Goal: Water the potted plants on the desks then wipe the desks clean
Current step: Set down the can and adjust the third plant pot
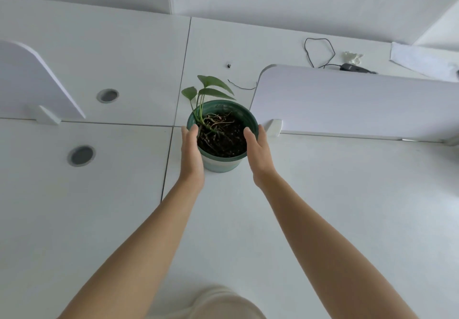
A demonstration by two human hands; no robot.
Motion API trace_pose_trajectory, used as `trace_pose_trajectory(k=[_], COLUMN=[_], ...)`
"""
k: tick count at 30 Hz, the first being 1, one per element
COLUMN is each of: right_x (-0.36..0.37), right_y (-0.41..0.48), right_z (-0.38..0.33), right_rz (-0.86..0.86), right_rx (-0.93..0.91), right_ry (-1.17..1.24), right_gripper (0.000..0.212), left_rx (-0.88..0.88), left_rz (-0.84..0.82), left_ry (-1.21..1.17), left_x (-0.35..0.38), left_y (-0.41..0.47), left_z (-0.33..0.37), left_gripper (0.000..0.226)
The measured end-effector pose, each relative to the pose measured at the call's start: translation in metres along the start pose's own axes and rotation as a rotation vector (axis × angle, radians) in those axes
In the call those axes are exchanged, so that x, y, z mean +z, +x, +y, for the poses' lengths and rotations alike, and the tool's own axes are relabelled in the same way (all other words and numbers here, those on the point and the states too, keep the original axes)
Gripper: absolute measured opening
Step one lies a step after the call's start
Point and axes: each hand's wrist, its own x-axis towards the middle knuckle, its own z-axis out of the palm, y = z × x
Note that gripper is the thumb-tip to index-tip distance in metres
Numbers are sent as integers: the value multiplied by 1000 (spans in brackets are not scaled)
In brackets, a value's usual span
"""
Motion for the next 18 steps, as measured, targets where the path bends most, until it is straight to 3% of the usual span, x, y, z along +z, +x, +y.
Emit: trace_pose_trajectory(k=[2, 7, 10, 13, 18], right_x=[-6, -17, -7, 6, 2], right_y=[10, 8, -11, -26, -9], right_z=[-5, -12, 0, 12, 3], right_rz=[-44, -40, 37, 50, 30], right_rx=[21, 131, 108, 56, 80], right_ry=[-60, -35, 76, 88, -8], right_gripper=[37, 63, 62, 57, 59], left_rx=[10, -12, -34, -10, -34], left_rz=[-14, -49, 25, -54, -63], left_ry=[9, 87, 50, 99, 103], left_x=[3, -13, -15, -12, -3], left_y=[-11, -12, -3, 2, -13], left_z=[-6, -16, 1, 4, -6], left_gripper=[77, 66, 49, 44, 66])
